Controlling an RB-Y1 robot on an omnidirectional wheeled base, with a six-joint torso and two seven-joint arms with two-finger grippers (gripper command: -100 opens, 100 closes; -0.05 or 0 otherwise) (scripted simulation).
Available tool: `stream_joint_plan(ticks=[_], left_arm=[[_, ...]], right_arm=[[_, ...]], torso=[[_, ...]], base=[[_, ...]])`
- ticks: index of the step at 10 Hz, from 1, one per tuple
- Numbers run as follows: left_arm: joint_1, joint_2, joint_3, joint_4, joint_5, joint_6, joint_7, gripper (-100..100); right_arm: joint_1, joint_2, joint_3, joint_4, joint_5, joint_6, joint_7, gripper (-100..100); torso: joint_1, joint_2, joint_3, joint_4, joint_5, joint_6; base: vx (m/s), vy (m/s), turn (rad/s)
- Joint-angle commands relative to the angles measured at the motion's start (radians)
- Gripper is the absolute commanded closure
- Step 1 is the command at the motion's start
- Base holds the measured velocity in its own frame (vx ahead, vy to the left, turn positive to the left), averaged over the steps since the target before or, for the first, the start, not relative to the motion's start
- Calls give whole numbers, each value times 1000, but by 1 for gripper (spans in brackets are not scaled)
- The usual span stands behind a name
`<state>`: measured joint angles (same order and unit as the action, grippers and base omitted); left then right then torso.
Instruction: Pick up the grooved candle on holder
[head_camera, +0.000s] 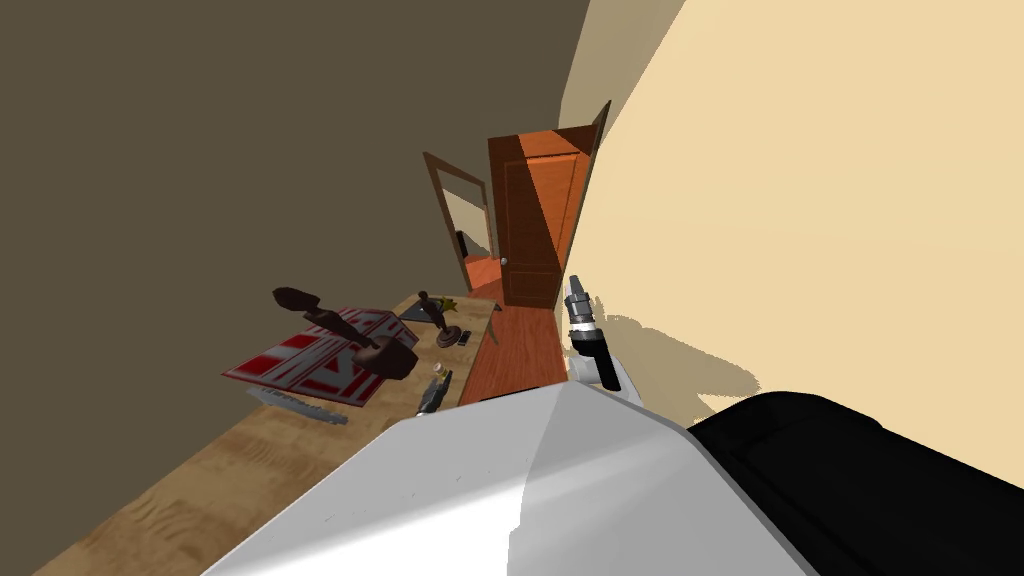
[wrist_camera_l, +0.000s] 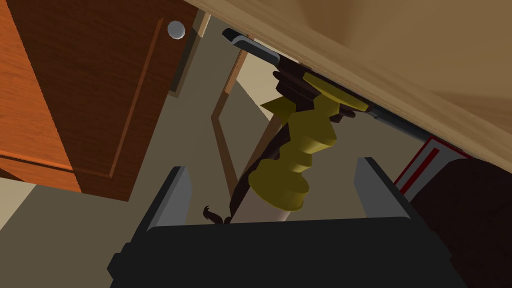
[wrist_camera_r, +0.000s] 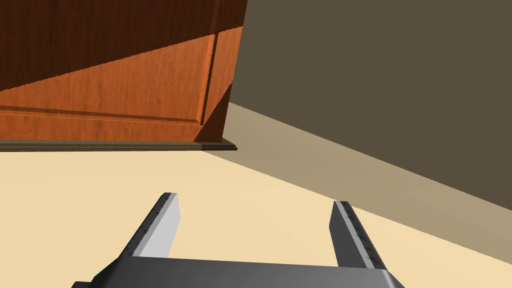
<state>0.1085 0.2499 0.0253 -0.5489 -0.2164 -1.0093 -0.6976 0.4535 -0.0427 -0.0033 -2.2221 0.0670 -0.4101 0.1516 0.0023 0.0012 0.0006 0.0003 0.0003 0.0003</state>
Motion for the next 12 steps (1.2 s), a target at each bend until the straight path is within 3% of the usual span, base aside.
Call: stream_joint_plan(ticks=[1, 2, 3, 5, 6, 7, 11, 12], left_arm=[[13, -3, -2, -38, -7, 23, 4, -100], [1, -21, -2, -71, -37, 60, 2, -100], [1, -21, -2, -71, -37, 60, 2, -100], [-22, -57, -3, -136, -97, 133, -1, -100], [-11, -49, -3, -118, -78, 107, -3, -100], [-13, -50, -3, -116, -81, 110, -4, 100], [-13, -49, -2, -116, -81, 110, -6, 100], [-13, -49, -2, -116, -81, 110, -5, 0]], right_arm=[[0, 0, 0, 0, 0, 0, 0, 0], [0, 0, 0, 0, 0, 0, 0, 0], [0, 0, 0, 0, 0, 0, 0, 0], [0, 0, 0, 0, 0, 0, 0, 0], [0, 0, 0, 0, 0, 0, 0, 0], [0, 0, 0, 0, 0, 0, 0, 0], [0, 0, 0, 0, 0, 0, 0, 0], [0, 0, 0, 0, 0, 0, 0, 0]], torso=[[0, 0, 0, 0, 0, 0], [-1, 0, 0, 0, 0, 0], [0, 0, 0, 0, 0, 0], [0, 0, 0, 0, 0, 0], [1, 0, 0, 0, 0, 0], [0, 0, 0, 0, 0, 0], [-2, 0, 0, 0, 0, 0], [-2, 0, 0, 0, 0, 0]], base=[[-5, 19, -28], [-6, 40, 181], [-1, 34, 99], [-7, 55, 211], [-3, 30, 44], [0, 5, -10], [0, 0, 0], [0, 0, 0]])
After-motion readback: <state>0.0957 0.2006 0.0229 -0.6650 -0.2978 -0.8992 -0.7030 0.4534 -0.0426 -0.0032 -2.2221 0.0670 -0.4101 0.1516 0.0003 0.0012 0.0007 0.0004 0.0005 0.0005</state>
